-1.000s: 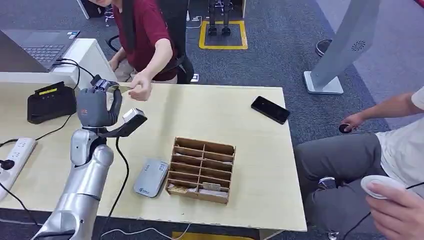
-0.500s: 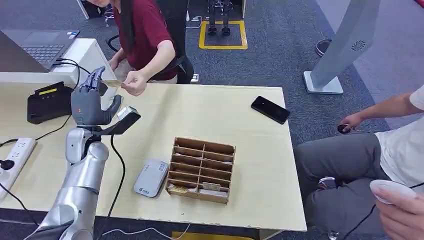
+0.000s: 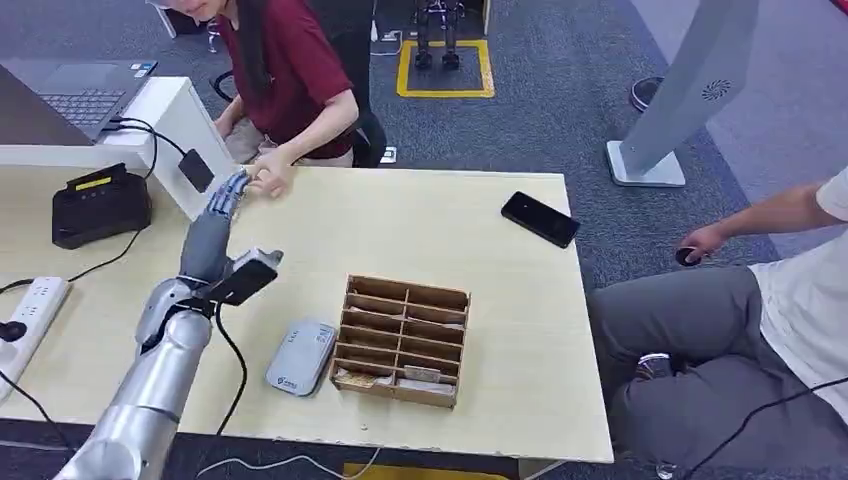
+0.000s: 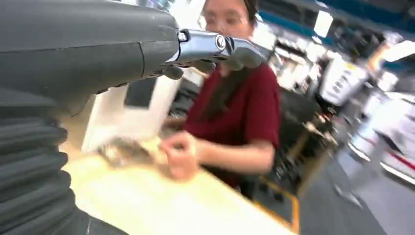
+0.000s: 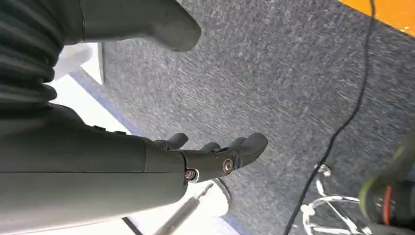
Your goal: Pass the card to the sensor for recognition and then transmit it.
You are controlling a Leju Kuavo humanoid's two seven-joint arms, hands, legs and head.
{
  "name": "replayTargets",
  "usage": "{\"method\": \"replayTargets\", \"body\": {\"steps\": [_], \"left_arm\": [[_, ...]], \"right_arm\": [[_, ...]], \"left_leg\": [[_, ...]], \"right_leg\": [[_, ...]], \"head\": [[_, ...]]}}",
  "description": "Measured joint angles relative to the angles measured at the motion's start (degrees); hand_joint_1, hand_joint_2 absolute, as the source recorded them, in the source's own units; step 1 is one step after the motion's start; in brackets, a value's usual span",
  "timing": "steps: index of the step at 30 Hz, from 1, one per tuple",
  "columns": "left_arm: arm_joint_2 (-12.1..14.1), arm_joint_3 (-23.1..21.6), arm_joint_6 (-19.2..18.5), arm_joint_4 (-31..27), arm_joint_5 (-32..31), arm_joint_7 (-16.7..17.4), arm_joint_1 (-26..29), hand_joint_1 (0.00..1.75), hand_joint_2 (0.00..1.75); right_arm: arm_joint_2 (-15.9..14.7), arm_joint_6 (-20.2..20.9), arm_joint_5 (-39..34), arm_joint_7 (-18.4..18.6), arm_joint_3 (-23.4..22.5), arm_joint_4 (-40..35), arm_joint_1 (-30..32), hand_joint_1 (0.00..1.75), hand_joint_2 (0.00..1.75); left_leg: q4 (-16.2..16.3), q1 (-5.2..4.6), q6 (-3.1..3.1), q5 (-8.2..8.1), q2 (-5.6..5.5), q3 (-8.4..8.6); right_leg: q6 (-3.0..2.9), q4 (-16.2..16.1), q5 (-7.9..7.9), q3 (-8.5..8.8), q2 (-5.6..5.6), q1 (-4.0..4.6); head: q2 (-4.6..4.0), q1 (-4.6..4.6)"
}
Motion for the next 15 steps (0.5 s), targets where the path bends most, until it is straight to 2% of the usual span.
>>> {"method": "replayTargets", "body": {"steps": [2, 6, 11, 15], "left_arm": [[1.8, -3.4, -2.3, -5.5, 2.2, -0.1, 3.6, 0.0, 1.75], [3.6, -9.4, -5.2, -14.5, 4.9, 0.8, 8.2, 0.0, 1.75], [4.6, -14.3, -6.6, -22.0, 8.0, 1.3, 9.4, 0.0, 1.75], [4.8, -16.5, -6.4, -25.8, 7.7, 1.9, 9.9, 0.0, 1.75]], "right_arm": [[0.0, 0.3, -0.2, 0.5, -0.6, 0.0, 0.2, 0.0, 1.75], [0.0, 0.9, -0.2, 0.9, -1.3, 0.0, 0.3, 0.0, 1.75], [0.0, 0.4, -0.6, 0.0, -2.1, 0.0, 0.3, 0.0, 1.75], [0.0, 0.3, -0.5, -0.3, -2.1, -0.1, 0.3, 0.0, 1.75]], "left_leg": [[0.0, 0.0, -0.01, -0.02, -0.01, -0.04], [0.0, 0.0, -0.02, -0.02, -0.06, -0.08], [0.0, 0.0, -0.03, -0.01, -0.05, -0.07], [0.0, 0.0, -0.03, -0.01, -0.04, -0.06]], "right_leg": [[-0.01, 0.0, -0.02, -0.05, -0.02, 0.0], [-0.01, 0.0, -0.02, -0.05, -0.07, 0.0], [-0.03, 0.0, 0.0, -0.04, -0.07, 0.0], [-0.04, 0.0, 0.01, -0.05, -0.06, 0.0]], "head": [[0.0, -0.02], [0.0, 0.02], [0.0, 0.02], [0.0, 0.0]]}}
